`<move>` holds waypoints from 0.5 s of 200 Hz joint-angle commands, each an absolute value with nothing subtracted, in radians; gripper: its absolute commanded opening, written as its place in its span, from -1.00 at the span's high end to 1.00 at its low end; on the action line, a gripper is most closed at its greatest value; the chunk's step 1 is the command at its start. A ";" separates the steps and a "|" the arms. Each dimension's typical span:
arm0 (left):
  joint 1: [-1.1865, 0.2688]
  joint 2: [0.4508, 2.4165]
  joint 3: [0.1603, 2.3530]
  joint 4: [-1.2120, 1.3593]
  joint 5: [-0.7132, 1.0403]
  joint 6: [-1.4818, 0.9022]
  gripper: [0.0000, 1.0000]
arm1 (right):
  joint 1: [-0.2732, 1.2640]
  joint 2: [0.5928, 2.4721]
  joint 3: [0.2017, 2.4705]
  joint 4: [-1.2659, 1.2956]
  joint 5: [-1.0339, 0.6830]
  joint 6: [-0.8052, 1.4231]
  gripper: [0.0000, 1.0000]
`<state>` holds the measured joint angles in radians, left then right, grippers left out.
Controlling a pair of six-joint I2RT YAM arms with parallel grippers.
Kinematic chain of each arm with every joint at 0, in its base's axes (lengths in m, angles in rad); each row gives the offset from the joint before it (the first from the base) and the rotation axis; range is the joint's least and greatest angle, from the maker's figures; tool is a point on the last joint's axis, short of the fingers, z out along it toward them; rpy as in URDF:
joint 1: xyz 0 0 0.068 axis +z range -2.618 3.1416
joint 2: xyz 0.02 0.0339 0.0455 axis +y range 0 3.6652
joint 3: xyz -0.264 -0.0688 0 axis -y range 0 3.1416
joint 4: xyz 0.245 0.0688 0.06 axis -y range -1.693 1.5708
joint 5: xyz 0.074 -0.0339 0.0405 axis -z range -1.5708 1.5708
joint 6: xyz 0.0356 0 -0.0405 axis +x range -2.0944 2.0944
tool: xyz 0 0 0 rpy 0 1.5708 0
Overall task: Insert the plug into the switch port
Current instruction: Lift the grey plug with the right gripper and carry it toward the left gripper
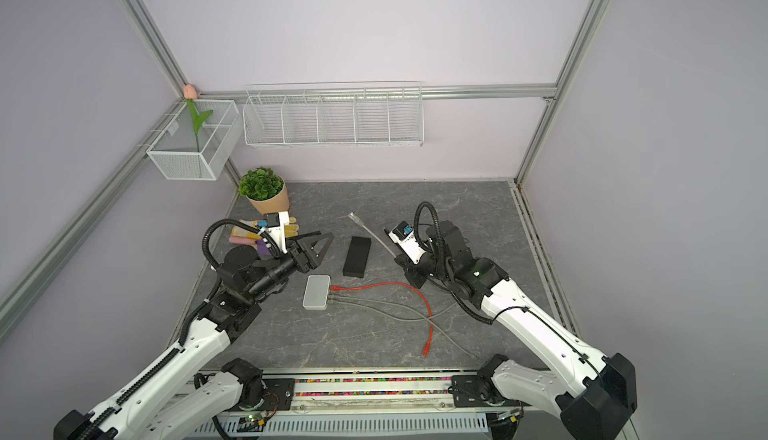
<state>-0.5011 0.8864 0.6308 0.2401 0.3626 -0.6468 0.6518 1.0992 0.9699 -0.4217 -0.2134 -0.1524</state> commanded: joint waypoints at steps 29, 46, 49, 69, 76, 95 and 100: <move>-0.497 0.932 0.641 0.460 0.537 -0.761 -0.47 | 0.667 1.083 0.938 -0.385 -0.352 -0.212 0.86; -0.497 0.921 0.645 0.452 0.540 -0.765 -0.46 | 0.670 1.087 0.937 -0.385 -0.378 -0.218 0.86; -0.497 0.921 0.647 0.449 0.541 -0.763 -0.45 | 0.672 1.088 0.937 -0.385 -0.382 -0.219 0.86; -0.498 0.913 0.653 0.416 0.541 -0.748 -0.43 | 0.674 1.089 0.939 -0.382 -0.401 -0.220 0.86; -0.498 0.912 0.653 0.410 0.540 -0.744 -0.42 | 0.674 1.089 0.940 -0.381 -0.407 -0.221 0.86; -0.497 0.913 0.649 0.405 0.539 -0.738 -0.40 | 0.675 1.094 0.945 -0.382 -0.426 -0.220 0.86; -0.498 0.914 0.650 0.404 0.538 -0.737 -0.40 | 0.678 1.097 0.946 -0.382 -0.427 -0.221 0.86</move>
<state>-0.5011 0.9260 0.6357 0.3943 0.5220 -0.7338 0.6662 1.0920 0.9516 -0.4011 -0.3733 -0.1928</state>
